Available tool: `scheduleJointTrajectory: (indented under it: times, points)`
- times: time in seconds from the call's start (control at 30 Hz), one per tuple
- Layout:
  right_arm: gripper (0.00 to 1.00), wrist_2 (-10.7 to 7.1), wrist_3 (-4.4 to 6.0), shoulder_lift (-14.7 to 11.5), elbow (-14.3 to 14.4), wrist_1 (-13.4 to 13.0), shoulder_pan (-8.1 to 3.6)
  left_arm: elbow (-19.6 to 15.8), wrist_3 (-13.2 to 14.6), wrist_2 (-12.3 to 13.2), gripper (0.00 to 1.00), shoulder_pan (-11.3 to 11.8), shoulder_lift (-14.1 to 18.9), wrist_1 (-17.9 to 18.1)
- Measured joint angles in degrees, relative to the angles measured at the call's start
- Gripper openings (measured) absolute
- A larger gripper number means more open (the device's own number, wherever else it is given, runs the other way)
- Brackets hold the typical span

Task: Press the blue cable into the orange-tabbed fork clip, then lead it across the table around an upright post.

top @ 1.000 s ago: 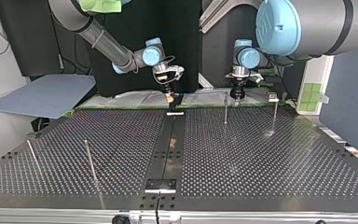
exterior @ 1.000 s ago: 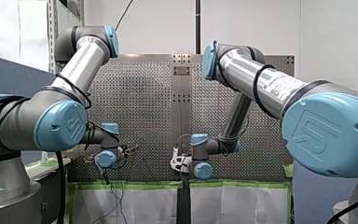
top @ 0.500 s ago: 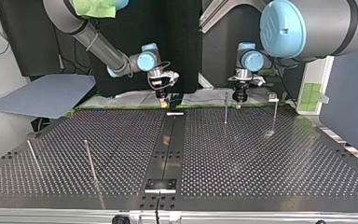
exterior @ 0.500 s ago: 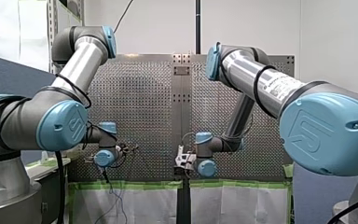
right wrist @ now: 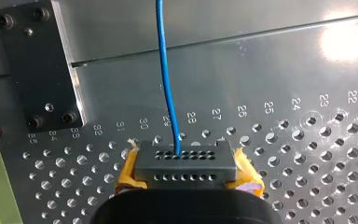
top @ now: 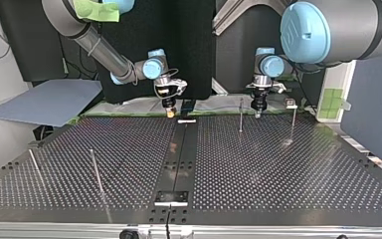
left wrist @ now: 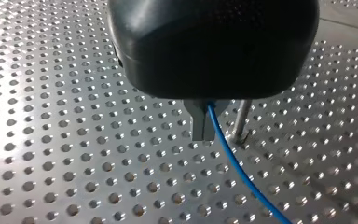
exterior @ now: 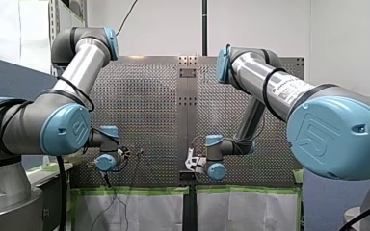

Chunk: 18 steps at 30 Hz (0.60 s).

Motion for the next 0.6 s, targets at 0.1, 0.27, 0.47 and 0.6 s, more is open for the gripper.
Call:
scheduleJointTrajectory:
  times: [0.1,0.27,0.47,0.6]
  points:
    - [0.0,0.0,0.0,0.01,0.0,0.04,-0.08,0.0,1.38,-0.48,0.0,0.39,0.01,0.1]
    - [0.0,0.0,0.0,0.03,-0.01,0.02,-0.17,-0.01,3.82,-0.14,0.0,0.96,0.02,0.4]
    - [0.0,0.0,0.0,0.04,-0.07,0.02,-0.2,0.0,7.22,-0.68,0.04,1.28,0.02,2.52]
    - [0.0,-0.04,0.0,0.04,-0.08,0.1,-0.19,0.01,7.51,-0.95,0.4,1.37,0.03,2.18]
